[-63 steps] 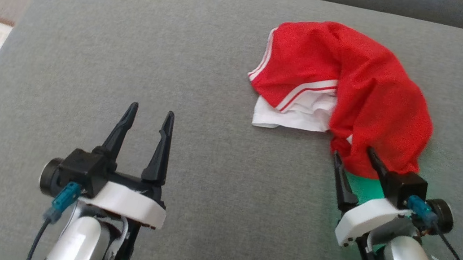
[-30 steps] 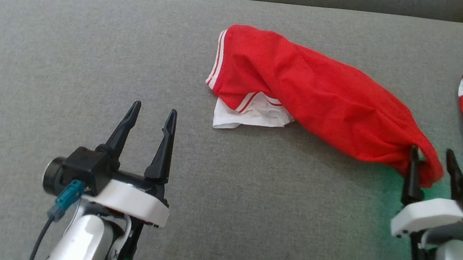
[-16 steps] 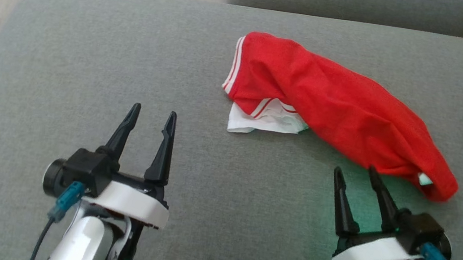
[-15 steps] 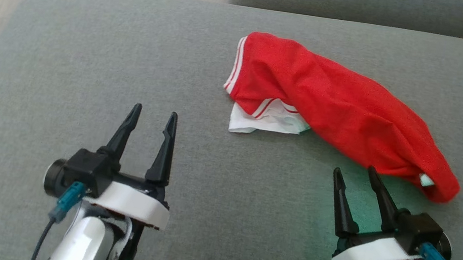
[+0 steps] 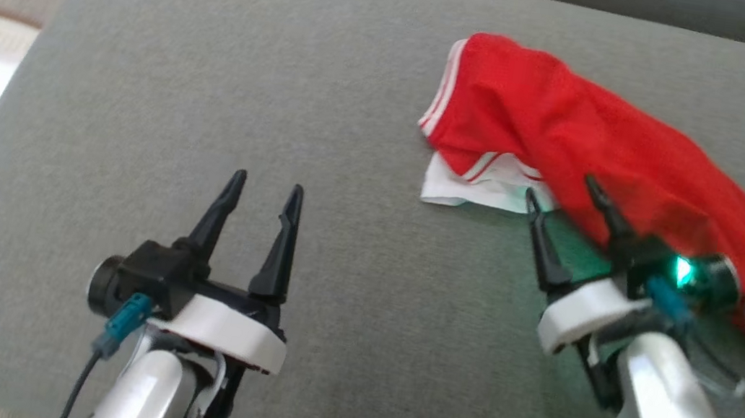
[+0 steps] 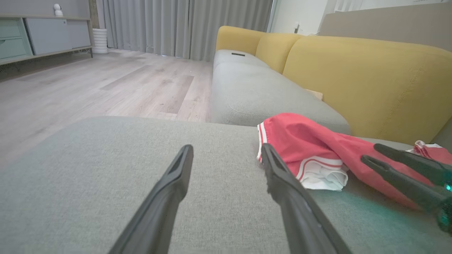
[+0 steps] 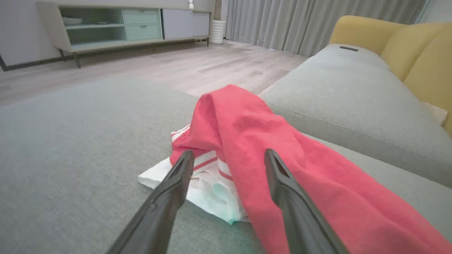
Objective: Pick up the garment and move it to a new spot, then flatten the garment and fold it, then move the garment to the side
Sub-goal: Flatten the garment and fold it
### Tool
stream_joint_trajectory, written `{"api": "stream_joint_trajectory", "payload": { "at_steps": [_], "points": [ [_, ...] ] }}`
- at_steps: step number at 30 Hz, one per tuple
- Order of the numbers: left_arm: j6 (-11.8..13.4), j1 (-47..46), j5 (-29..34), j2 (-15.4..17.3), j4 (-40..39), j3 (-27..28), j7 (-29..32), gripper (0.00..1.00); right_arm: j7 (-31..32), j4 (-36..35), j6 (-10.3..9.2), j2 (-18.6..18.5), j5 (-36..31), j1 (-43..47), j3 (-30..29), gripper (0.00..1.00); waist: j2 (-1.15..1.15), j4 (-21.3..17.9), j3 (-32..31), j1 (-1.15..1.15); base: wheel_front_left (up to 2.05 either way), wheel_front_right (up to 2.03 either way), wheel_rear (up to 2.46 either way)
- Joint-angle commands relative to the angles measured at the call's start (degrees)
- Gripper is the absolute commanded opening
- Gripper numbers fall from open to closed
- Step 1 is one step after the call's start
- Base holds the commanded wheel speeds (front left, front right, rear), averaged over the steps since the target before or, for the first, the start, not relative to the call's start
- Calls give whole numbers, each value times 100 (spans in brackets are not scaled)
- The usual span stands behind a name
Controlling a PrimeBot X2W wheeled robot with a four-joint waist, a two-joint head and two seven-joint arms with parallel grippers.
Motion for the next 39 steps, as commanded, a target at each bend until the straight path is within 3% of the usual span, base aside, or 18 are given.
{"api": "stream_joint_trajectory", "payload": {
  "at_steps": [1, 15, 16, 17, 23, 27, 31, 39],
  "points": [
    [30, -264, -38, 8, -183, 124, -29, 100, 20, 18, 39, -55, -95, -308, 108, 100, 0, 170, 139, 0, 0, 0, 0],
    [159, -433, -191, 8, -230, -38, -29, 100, -151, 1810, 39, -315, -823, -1708, 458, 100, 0, 439, 463, 0, 0, 0, 0],
    [164, -439, -200, 8, -226, -45, -29, 100, -173, 1927, 39, -295, -845, -1782, 484, 35, 0, 429, 473, 0, 0, 0, 0],
    [166, -442, -202, 8, -220, -51, -29, 100, -212, 2021, 39, -264, -858, -1853, 504, 0, 0, 414, 477, 0, 0, 0, 0],
    [149, -417, -140, 8, -146, 24, -29, 100, -544, 2119, 39, -24, -563, -2090, 594, 0, 0, 261, 370, 0, 0, 0, 0],
    [128, -415, -122, 8, -146, 56, -29, 100, -594, 1939, 39, -89, -143, -2296, 579, 0, 0, 202, 331, 0, 0, 0, 0],
    [117, -441, -141, 8, -176, 11, -29, 100, -448, 1829, 39, -372, 265, -2625, 636, 0, 0, 239, 387, 0, 0, 0, 0],
    [135, -565, -284, 8, -205, -215, -29, 100, 376, 2015, 39, -1558, 1430, -3648, 947, 0, 0, 605, 692, 0, 0, 0, 0]
  ]
}}
